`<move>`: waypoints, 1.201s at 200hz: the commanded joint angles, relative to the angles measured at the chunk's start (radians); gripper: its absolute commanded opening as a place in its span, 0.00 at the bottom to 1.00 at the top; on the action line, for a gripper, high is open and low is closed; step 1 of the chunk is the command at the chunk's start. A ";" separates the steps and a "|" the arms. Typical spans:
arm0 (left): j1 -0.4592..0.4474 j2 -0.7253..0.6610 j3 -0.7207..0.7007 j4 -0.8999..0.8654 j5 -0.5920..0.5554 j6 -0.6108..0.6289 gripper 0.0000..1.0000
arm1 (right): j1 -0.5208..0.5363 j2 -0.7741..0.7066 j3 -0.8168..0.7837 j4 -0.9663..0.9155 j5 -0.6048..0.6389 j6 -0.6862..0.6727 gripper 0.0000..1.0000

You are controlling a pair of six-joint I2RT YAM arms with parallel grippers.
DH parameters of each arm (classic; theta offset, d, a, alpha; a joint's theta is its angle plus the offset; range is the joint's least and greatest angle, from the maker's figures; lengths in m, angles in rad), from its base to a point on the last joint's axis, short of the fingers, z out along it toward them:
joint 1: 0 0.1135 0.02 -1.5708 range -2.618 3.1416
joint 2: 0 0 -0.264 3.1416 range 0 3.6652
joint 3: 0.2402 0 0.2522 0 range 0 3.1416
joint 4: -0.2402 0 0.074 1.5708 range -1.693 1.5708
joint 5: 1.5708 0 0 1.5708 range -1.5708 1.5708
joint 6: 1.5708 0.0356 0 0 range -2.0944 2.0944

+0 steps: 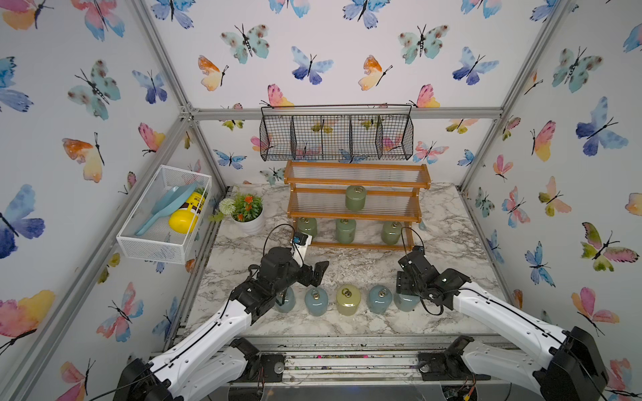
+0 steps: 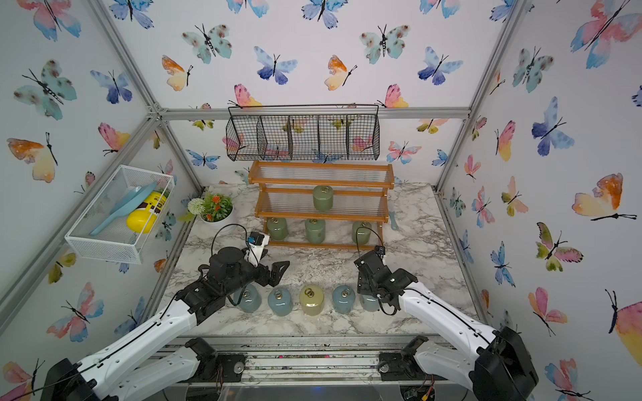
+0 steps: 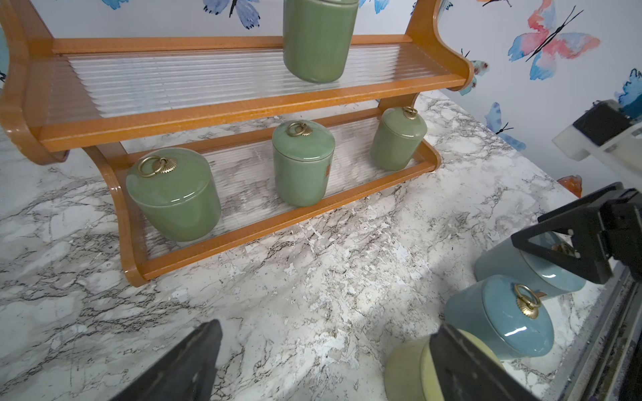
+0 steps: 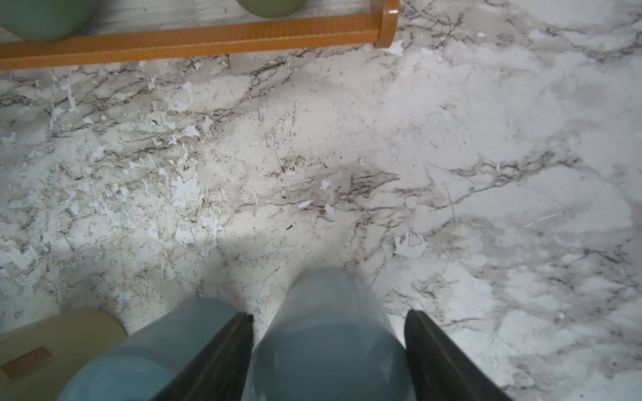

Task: Remove the tea canisters from the shelf
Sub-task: Adjust the tea canister at the center of the board, then pick up the tea canister from the shelf.

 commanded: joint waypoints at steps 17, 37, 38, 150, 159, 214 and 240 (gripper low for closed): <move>0.002 0.010 0.035 0.033 0.042 0.021 0.98 | 0.000 -0.033 0.038 -0.109 0.005 0.031 0.79; 0.003 0.018 0.057 0.048 0.069 0.042 0.99 | 0.000 -0.055 0.083 -0.090 0.029 0.018 0.82; 0.003 0.019 0.059 0.049 0.070 0.044 0.98 | 0.000 -0.056 0.084 -0.088 0.031 0.017 0.82; -0.037 0.417 0.259 0.415 0.048 0.083 0.98 | -0.006 -0.046 0.180 0.213 0.097 -0.156 0.98; -0.049 0.462 0.289 0.422 0.010 0.087 0.98 | -0.007 -0.032 0.188 0.214 0.098 -0.167 0.98; -0.069 0.687 0.434 0.493 -0.079 0.073 0.98 | -0.026 0.004 0.185 0.248 0.068 -0.189 0.98; -0.069 0.773 0.511 0.501 -0.145 0.071 0.98 | -0.035 0.004 0.172 0.262 0.057 -0.194 0.98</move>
